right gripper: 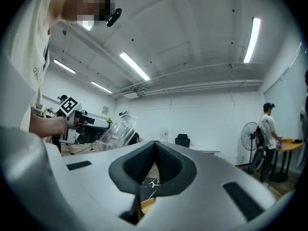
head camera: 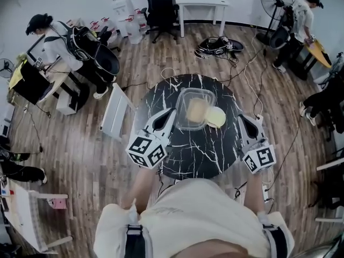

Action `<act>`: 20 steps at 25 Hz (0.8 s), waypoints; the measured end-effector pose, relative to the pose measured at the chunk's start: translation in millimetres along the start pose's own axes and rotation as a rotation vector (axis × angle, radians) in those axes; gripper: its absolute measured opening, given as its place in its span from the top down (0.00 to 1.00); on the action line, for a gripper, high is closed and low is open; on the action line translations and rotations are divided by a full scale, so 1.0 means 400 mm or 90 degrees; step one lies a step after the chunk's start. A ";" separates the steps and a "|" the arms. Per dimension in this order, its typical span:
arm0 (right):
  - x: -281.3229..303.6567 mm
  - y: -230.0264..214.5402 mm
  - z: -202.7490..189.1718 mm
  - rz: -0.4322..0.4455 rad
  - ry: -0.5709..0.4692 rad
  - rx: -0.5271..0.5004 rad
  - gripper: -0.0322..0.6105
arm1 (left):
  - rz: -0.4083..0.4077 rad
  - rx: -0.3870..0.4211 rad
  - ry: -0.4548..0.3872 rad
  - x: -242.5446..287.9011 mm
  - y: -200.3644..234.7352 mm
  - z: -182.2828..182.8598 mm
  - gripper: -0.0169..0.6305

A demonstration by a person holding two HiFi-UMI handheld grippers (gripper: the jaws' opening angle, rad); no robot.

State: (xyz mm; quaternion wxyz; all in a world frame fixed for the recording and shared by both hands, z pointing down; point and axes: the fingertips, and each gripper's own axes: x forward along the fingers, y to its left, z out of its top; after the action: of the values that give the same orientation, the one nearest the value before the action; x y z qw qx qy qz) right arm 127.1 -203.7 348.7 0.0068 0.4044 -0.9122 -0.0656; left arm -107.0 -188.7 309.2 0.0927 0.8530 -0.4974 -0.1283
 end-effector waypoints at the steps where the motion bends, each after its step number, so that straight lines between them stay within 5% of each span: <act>1: -0.008 -0.003 0.001 -0.002 0.002 -0.003 0.94 | 0.001 0.002 -0.001 0.000 -0.002 0.000 0.95; 20: -0.006 0.065 -0.017 0.063 0.030 -0.049 0.94 | 0.039 0.008 0.001 -0.031 0.005 -0.017 0.95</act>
State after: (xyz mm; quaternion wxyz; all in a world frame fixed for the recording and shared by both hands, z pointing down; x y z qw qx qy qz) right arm 109.9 -185.5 358.7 0.0469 0.3600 -0.9273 -0.0908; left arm -112.5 -178.5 317.8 0.0915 0.8382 -0.5237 -0.1220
